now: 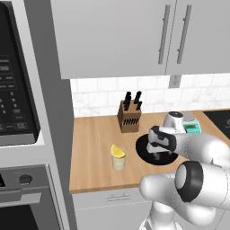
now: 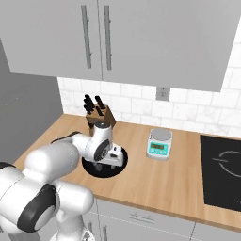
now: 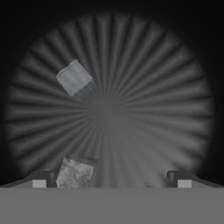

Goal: Grab a lemon wedge from the fridge and one ice cube from the ice bowl, and put them in the glass of lemonade.

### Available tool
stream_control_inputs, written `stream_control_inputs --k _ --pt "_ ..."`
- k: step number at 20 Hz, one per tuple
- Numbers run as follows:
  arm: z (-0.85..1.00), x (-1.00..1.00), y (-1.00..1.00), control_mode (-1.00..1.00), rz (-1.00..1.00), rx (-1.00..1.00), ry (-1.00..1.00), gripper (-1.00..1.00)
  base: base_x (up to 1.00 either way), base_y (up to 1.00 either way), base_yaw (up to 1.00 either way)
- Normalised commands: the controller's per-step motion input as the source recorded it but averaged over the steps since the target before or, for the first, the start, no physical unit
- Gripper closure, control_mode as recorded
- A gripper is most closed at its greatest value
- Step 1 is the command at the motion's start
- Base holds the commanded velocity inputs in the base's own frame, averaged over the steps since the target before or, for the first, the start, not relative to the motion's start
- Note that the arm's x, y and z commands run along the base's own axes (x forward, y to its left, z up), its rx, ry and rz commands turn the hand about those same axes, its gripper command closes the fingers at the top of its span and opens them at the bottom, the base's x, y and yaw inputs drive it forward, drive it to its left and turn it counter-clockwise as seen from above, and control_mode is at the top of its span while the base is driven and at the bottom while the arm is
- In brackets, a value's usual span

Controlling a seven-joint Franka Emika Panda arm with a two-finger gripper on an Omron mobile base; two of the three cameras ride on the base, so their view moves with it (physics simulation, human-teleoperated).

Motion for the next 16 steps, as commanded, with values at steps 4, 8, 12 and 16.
stream_control_inputs --k 4,8,12,16 --pt "-0.03 0.00 0.22 -1.00 0.00 0.00 0.00 -1.00 0.00 0.00 0.00" --pt "-0.06 0.01 0.10 -1.00 0.00 0.00 0.00 -1.00 0.00 0.00 0.00" --pt "-0.35 0.01 0.00 -1.00 0.00 0.00 0.00 -1.00 0.00 0.00 0.00" --pt "-0.27 0.00 0.00 -1.00 0.00 0.00 0.00 -1.00 0.00 0.00 0.00"
